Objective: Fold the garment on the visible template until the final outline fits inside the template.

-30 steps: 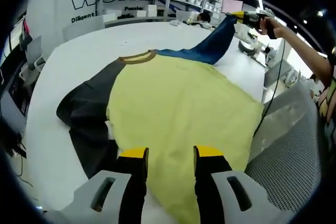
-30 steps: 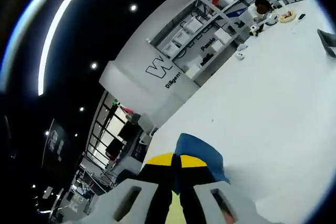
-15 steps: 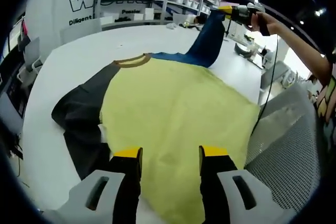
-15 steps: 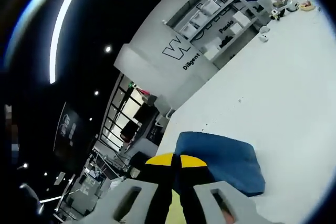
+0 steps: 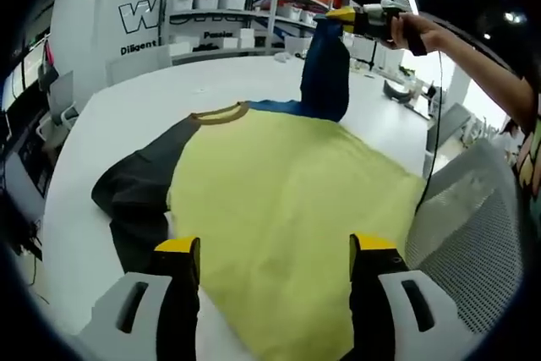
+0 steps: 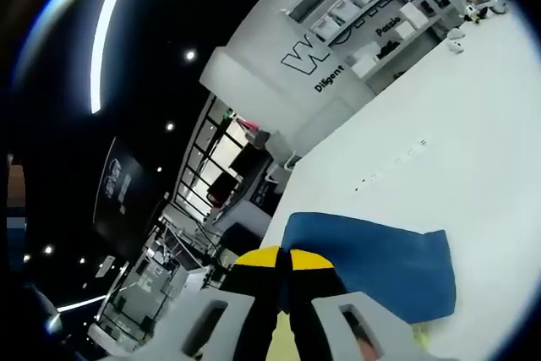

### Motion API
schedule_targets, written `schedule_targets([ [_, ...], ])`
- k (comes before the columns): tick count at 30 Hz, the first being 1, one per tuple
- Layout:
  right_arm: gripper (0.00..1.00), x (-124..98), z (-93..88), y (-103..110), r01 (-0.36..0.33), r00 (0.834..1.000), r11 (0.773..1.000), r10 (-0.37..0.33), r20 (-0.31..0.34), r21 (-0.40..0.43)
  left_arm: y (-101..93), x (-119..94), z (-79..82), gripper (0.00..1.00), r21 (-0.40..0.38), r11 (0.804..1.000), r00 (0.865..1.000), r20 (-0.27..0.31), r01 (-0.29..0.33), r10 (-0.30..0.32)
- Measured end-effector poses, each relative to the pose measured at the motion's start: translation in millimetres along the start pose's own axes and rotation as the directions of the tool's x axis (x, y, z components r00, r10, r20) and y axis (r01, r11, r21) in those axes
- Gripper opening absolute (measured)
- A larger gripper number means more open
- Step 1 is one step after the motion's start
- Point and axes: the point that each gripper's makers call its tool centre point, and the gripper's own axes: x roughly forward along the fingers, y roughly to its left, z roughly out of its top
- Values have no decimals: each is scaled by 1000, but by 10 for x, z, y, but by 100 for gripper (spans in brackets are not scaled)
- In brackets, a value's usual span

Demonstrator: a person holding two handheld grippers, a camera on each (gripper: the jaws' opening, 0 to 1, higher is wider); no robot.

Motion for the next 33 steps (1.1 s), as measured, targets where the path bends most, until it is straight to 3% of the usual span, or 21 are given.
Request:
schedule_targets([
  [12,0,507,-355,317,-95,994,995,98,-58,40,-157,73,189,69,-23,998,994,88,61,-59],
  [18,0,677,-497,419,-124,988,992,126,-94,31,-177,85,205,78,-53,995,992,102,80,-75],
  [21,0,764,-567,454,-135,985,990,138,-108,35,-187,88,222,76,-62,994,991,110,89,-82],
  [22,0,899,-675,482,-138,982,990,142,-126,35,-185,87,217,76,-65,994,991,109,89,-82],
  [25,0,1048,-796,502,-153,978,987,157,-136,42,-172,90,194,75,-68,994,992,97,84,-77],
  [28,0,1183,-937,496,-171,971,979,187,-152,110,-183,88,206,75,-67,994,991,103,91,-84],
  [33,0,1337,-1163,400,-139,967,988,150,-204,66,-191,86,200,75,-63,993,991,100,96,-89],
])
